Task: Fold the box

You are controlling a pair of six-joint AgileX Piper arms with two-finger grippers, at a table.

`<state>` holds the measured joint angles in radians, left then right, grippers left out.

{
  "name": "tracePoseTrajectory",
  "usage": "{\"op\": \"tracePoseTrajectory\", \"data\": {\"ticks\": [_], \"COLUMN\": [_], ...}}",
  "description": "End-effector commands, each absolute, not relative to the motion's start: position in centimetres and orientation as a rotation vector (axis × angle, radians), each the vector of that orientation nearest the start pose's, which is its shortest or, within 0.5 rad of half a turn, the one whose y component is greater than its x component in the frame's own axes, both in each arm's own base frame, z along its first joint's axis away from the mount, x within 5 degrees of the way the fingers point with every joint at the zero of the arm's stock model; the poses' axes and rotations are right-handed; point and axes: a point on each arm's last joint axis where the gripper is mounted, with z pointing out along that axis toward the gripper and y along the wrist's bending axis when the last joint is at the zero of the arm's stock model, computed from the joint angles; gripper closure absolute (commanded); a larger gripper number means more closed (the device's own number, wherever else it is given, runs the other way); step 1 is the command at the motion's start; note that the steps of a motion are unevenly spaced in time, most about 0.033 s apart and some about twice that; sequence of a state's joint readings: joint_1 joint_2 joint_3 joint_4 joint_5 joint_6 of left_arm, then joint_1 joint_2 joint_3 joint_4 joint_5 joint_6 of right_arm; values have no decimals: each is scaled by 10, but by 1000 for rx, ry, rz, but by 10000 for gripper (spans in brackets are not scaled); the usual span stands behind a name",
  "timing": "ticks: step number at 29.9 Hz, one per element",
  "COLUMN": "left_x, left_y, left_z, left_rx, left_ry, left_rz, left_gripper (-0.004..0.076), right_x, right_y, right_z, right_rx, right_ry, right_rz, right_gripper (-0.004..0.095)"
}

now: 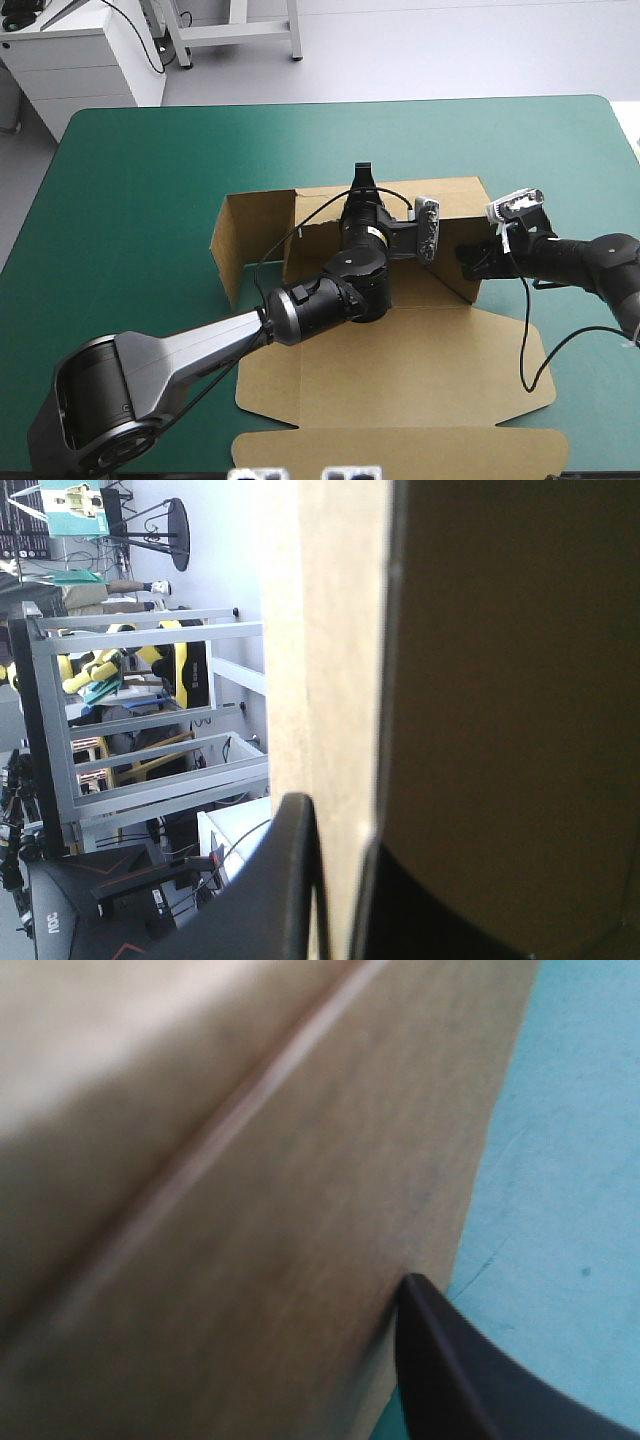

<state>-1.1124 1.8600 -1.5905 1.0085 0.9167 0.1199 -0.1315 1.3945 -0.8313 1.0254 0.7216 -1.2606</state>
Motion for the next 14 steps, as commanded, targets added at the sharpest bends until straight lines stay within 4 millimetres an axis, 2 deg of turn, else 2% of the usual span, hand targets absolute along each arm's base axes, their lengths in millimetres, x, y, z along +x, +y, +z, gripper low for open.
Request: {"op": "tracePoseTrajectory", "data": {"ticks": [1,2,4,14], "left_x": [224,224,224,224], "left_y": [-357,-357,-356,-356], "left_z": [317,317,317,317], "left_rx": [1638,1638,1638,1632], "left_ry": [1488,1488,1489,1501], "left_rz": [519,519,521,522], "left_gripper": [732,732,732,723], "right_x": [277,277,276,274], "right_y": [20,20,20,19], "right_z": [261,261,261,258], "right_rx": [-505,-506,-507,-492], "right_ry": [2219,2219,2220,2268], "right_rz": [550,553,556,553], "right_gripper": [856,928,902,907]}}
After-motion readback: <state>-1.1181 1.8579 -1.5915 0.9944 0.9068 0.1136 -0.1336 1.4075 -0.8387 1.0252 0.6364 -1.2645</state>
